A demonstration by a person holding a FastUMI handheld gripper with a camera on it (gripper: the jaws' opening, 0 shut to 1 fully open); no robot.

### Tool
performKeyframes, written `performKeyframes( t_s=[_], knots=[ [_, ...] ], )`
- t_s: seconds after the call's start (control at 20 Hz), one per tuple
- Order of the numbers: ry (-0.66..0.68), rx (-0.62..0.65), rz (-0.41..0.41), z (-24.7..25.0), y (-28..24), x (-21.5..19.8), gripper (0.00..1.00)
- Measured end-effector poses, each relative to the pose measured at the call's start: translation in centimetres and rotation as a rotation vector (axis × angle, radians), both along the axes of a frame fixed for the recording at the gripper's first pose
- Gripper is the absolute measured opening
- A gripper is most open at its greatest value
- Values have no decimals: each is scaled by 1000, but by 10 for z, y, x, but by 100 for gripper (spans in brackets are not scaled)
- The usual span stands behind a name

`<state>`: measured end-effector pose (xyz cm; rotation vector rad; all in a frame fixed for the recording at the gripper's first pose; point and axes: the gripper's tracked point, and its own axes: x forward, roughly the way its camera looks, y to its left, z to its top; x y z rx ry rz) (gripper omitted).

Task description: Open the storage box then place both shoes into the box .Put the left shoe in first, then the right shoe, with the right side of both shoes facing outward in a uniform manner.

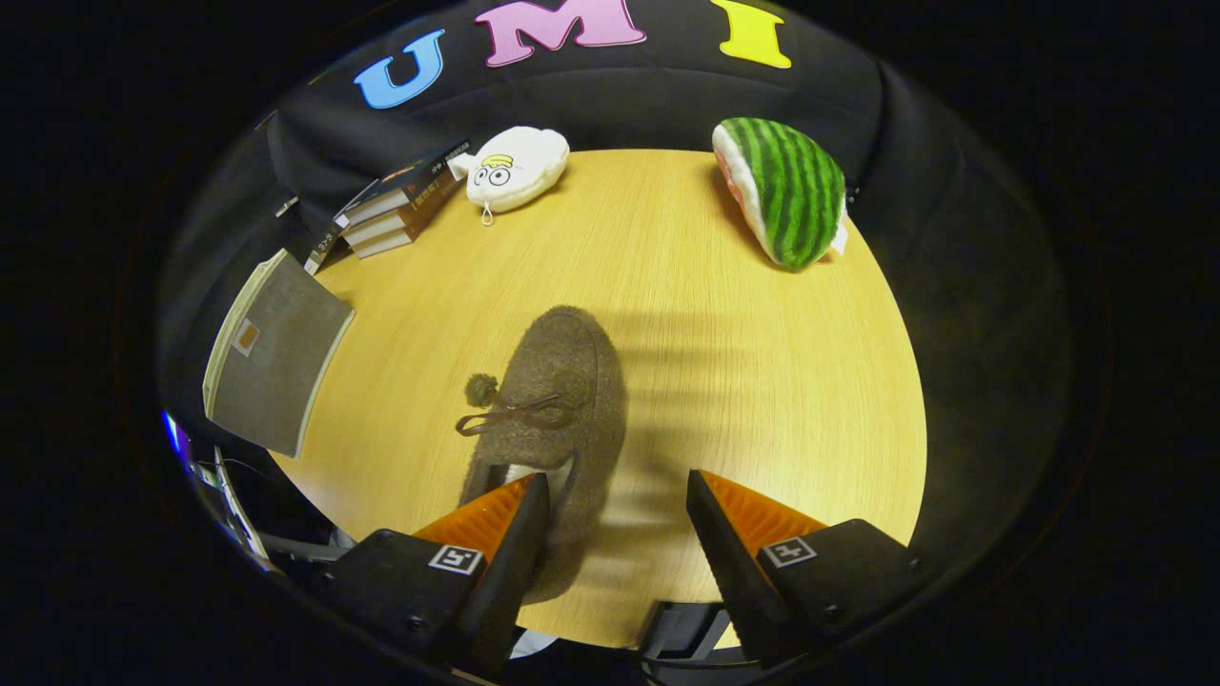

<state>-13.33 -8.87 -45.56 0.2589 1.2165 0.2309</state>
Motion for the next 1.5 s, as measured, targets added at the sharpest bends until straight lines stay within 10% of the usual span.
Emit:
performKeyframes(
  t_s=[0.35,0.5,1.5],
  knots=[
    [4,-39,35,-19,19,20,64],
    [-25,-128,21,-13,13,25,9],
    [-92,-89,-264,164,102,50,9]
  ],
)
